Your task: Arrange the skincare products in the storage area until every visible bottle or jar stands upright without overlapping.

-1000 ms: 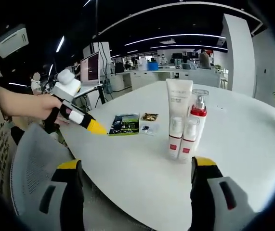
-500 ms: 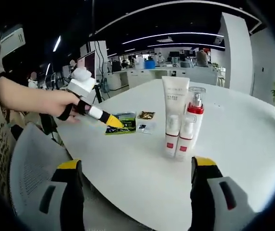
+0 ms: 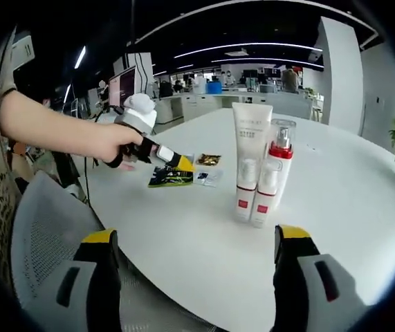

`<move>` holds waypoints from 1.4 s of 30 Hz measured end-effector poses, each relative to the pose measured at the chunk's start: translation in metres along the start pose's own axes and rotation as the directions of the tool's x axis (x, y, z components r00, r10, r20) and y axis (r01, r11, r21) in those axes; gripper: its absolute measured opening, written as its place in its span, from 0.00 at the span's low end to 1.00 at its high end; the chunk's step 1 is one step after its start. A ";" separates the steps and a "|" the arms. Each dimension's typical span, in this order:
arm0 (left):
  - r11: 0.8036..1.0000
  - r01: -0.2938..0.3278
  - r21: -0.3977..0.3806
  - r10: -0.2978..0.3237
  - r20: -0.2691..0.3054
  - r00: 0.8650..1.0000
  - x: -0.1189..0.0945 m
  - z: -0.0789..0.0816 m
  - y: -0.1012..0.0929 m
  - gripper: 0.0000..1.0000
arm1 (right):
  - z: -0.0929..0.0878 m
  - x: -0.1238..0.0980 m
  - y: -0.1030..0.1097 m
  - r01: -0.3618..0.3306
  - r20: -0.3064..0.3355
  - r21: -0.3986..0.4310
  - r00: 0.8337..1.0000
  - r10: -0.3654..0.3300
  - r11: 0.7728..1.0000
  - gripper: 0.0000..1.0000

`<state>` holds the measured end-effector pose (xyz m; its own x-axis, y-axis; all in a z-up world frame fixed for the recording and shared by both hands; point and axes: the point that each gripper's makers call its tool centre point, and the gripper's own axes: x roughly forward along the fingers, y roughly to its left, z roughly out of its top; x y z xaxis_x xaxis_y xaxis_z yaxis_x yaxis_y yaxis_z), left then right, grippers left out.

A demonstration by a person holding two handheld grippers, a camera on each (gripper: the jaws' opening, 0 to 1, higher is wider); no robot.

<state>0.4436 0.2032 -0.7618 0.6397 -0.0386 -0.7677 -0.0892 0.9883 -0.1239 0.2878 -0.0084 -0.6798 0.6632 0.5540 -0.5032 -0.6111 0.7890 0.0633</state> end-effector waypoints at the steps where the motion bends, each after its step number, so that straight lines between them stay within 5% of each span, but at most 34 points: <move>1: 1.000 -0.003 -0.007 0.003 -0.003 1.000 0.002 0.000 0.000 0.97 | 0.000 0.000 0.000 -0.001 -0.002 0.002 1.000 0.001 1.000 0.93; 21: 0.989 -0.135 -0.060 0.134 -0.018 0.991 0.025 0.005 0.018 0.97 | -0.007 0.003 -0.003 0.010 -0.035 0.018 0.999 -0.009 1.000 0.92; 32: 0.990 -0.141 -0.019 0.140 -0.011 0.990 0.029 0.003 0.017 0.96 | -0.007 0.002 -0.007 0.029 -0.030 0.028 0.999 -0.028 0.999 0.92; 42: 0.992 -0.126 0.006 0.126 0.008 0.992 0.022 0.001 0.023 0.85 | -0.006 0.001 -0.007 0.029 -0.027 0.021 0.999 -0.028 0.999 0.92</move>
<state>0.4568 0.2257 -0.7807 0.6297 0.0875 -0.7719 -0.1643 0.9862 -0.0222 0.2904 -0.0149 -0.6864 0.6685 0.5241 -0.5276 -0.5826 0.8100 0.0664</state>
